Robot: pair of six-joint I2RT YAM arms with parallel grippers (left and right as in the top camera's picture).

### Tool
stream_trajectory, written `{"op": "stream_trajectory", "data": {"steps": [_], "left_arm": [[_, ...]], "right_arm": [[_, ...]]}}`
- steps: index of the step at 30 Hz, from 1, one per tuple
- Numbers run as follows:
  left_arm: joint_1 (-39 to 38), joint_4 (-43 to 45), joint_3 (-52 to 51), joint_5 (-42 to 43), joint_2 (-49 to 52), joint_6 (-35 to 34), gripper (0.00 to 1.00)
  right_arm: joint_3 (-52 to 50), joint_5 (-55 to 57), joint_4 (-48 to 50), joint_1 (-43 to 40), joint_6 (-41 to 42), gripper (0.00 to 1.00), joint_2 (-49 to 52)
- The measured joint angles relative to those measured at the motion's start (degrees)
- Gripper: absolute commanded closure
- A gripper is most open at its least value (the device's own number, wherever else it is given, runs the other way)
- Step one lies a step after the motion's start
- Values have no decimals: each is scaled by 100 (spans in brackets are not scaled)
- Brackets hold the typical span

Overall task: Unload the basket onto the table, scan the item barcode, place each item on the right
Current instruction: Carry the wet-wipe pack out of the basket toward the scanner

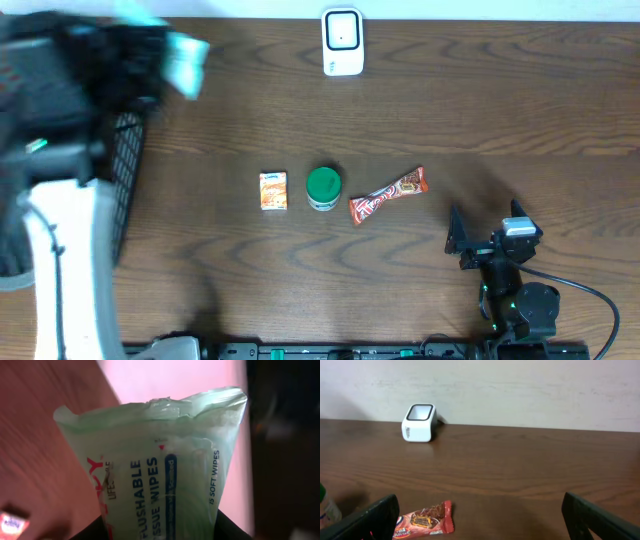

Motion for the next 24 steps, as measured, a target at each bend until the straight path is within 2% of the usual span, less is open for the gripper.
{"op": "stream_trajectory", "data": {"steps": [10,18,24], "left_arm": [[-2011,-39,0,-278,1257,1491,55],[-3073,96,0,-1200,2253,1888,54],[-3563,621,0,-1661,3097,2068,54]], "right_arm": [[0,0,0,0,2,1,0],[0,0,0,0,2,1,0],[0,-2,-2,0,2,1,0]]}}
